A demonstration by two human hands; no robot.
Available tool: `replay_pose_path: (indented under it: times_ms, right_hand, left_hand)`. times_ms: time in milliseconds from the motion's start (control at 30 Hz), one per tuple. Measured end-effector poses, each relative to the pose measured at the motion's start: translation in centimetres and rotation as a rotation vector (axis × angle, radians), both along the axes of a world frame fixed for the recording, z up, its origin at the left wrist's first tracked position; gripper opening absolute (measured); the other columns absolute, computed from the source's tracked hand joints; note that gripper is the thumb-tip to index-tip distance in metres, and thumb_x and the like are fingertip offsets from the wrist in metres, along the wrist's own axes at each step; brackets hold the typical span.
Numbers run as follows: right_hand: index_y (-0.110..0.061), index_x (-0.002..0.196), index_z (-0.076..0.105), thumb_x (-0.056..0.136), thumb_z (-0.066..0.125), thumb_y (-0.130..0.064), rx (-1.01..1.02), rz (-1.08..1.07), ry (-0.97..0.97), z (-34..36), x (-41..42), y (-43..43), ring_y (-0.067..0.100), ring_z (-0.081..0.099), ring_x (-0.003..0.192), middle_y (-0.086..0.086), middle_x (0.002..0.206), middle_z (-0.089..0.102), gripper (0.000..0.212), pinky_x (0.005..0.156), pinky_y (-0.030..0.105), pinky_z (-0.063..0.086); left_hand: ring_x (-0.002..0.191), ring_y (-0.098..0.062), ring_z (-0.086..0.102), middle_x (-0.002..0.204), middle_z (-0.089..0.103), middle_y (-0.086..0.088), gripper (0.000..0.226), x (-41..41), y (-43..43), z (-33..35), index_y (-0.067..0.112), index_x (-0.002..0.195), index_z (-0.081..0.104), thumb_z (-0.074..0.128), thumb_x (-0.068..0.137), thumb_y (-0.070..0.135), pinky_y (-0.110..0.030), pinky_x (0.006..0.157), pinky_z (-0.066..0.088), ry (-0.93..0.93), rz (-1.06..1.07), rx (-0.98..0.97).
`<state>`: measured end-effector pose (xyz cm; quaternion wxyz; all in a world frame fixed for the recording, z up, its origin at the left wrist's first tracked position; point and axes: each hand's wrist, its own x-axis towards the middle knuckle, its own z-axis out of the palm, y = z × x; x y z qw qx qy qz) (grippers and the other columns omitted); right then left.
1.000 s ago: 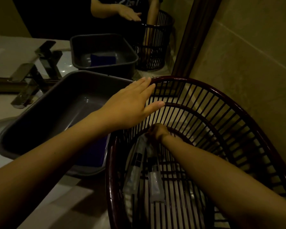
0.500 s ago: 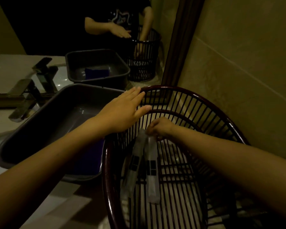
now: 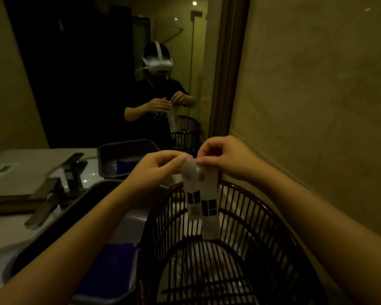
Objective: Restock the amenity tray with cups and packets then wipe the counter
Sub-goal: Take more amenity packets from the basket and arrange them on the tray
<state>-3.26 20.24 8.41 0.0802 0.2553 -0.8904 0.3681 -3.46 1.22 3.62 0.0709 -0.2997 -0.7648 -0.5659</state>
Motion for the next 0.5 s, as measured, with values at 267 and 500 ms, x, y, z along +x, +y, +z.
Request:
replay_pose_path:
  times_ms: [267, 500]
  right_hand:
    - [-0.020, 0.081, 0.067, 0.082, 0.067, -0.023, -0.166, 0.094, 0.145, 6.9, 0.6, -2.1, 0.002, 0.061, 0.071, -0.006, 0.077, 0.065, 0.003, 0.061, 0.009, 0.051]
    - [-0.019, 0.086, 0.064, 0.085, 0.062, -0.019, -0.222, 0.321, 0.135, 11.1, 1.5, -6.3, -0.001, 0.063, 0.070, -0.005, 0.081, 0.064, 0.002, 0.058, 0.011, 0.052]
  left_hand:
    - [0.091, -0.010, 0.069, 0.096, 0.073, 0.010, 0.019, 2.7, -0.3, 3.4, 0.036, 0.095, 0.066, 0.060, 0.077, 0.032, -0.017, 0.068, 0.053, 0.085, 0.058, 0.283]
    - [0.096, -0.017, 0.068, 0.100, 0.073, 0.001, 0.033, 5.3, -4.4, 7.2, 0.023, 0.103, 0.064, 0.061, 0.072, 0.035, -0.027, 0.075, 0.056, 0.119, 0.198, 0.375]
